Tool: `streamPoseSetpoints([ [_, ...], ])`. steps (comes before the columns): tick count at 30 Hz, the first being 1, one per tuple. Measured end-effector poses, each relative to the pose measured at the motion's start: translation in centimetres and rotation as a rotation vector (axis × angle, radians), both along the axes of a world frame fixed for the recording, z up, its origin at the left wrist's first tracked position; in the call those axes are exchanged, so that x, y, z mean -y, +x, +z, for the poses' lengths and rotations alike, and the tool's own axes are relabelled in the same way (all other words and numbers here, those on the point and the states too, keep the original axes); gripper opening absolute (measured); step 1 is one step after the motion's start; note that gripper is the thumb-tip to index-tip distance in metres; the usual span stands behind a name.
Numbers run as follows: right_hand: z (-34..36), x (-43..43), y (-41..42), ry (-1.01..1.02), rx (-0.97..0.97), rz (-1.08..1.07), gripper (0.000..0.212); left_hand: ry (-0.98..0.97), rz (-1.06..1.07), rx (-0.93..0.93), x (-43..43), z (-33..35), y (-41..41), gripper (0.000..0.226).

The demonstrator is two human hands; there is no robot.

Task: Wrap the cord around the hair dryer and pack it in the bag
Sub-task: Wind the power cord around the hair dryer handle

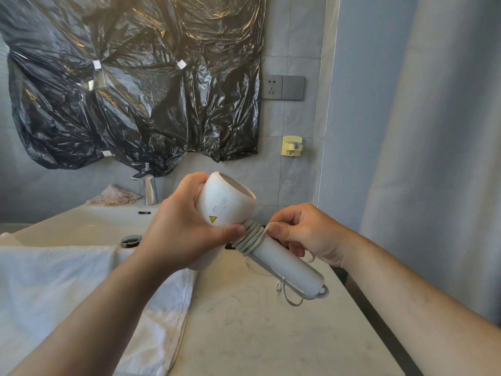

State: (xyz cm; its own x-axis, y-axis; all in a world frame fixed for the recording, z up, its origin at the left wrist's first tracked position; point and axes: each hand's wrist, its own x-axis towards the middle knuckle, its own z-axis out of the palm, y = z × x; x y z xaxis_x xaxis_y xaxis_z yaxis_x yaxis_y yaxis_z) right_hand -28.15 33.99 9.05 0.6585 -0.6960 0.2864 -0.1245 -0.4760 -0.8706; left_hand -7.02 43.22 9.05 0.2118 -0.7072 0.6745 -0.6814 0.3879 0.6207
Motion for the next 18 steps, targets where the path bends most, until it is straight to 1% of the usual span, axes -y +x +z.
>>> streamPoseSetpoints([
  [3,-0.4,0.3,0.1,0.194,0.100,0.077,0.010,-0.025,-0.094,-0.133,0.0,-0.2,0.0,0.084],
  [7,-0.7,0.3,0.4,0.379,0.242,0.149,0.007,-0.014,-0.190,-0.306,0.6,-0.8,0.0,0.080],
  [13,-1.7,0.0,1.1,0.544,0.389,0.211,0.012,0.029,-0.223,-0.435,1.2,-1.6,0.1,0.077],
  [14,-2.0,-0.2,1.2,0.599,0.432,0.257,0.015,0.035,-0.222,-0.448,1.3,-1.7,0.2,0.078],
  [16,-2.8,-0.4,1.6,0.710,0.571,0.416,0.026,0.043,-0.225,-0.479,1.5,-2.0,0.0,0.080],
  [18,-3.7,-0.2,2.1,0.745,0.728,0.562,0.033,0.044,-0.232,-0.526,1.7,-2.2,-0.3,0.081],
])
